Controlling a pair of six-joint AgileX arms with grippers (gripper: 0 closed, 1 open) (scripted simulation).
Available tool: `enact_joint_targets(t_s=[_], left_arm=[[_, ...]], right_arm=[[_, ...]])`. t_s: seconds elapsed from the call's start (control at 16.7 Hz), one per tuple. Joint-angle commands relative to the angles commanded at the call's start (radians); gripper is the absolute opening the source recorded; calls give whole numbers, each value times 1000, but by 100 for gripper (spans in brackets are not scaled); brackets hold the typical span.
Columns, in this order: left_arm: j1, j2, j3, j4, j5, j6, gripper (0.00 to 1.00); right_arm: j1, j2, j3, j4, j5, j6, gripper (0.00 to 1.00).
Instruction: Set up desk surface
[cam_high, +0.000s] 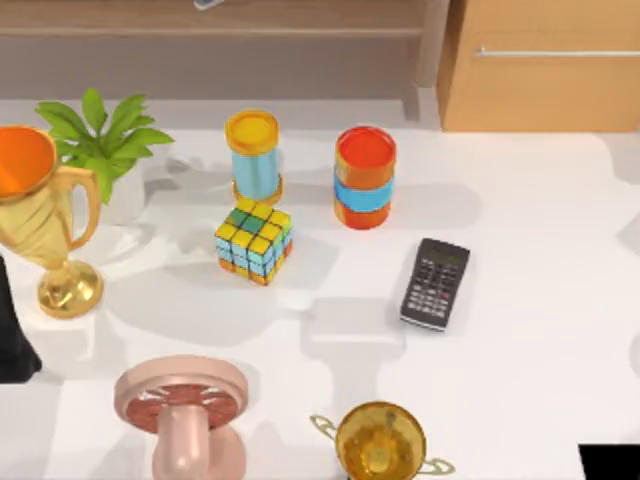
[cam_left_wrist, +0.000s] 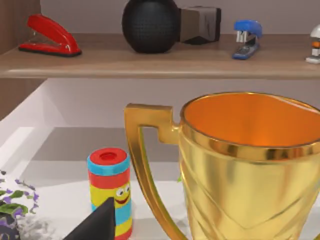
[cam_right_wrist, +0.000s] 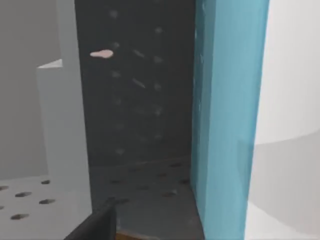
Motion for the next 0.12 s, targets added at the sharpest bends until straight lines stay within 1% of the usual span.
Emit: enact_joint_targets(t_s=[0.12], left_arm=[[0,0,0,0,0,0,100]], right_arm=[[-12,-10,-20,7,-9,0,100]])
